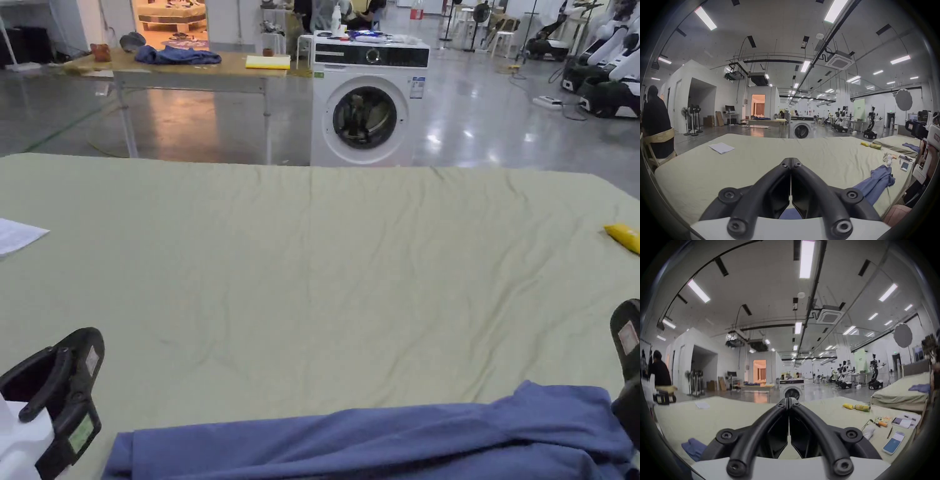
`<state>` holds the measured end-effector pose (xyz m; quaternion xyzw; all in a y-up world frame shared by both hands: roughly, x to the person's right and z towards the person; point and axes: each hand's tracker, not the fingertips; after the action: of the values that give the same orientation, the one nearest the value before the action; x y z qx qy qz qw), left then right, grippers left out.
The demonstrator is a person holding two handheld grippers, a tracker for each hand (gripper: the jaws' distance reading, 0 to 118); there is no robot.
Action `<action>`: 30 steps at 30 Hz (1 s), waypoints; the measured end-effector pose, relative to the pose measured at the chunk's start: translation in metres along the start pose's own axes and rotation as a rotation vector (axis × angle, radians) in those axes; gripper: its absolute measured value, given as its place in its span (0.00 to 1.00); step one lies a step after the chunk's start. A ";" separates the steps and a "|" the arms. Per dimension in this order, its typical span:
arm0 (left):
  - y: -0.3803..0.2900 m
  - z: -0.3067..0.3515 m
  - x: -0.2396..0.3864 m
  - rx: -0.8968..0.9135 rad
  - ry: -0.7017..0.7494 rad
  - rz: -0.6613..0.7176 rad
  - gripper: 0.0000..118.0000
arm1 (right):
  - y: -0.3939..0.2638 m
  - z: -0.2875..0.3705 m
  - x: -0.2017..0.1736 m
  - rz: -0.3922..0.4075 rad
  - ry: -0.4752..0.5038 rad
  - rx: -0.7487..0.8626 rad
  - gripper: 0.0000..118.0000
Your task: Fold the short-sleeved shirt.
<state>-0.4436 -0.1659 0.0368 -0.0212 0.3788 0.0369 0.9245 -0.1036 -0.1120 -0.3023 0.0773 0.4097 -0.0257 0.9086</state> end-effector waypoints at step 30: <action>-0.158 -0.160 -0.094 -1.032 -0.354 0.700 0.01 | 0.008 -0.026 -0.005 -0.283 0.002 -0.311 0.00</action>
<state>-0.6090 -0.3393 -0.0094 -0.3317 0.1386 0.5163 0.7773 -0.1251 -0.0998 -0.3141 -0.1221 0.4165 -0.0893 0.8965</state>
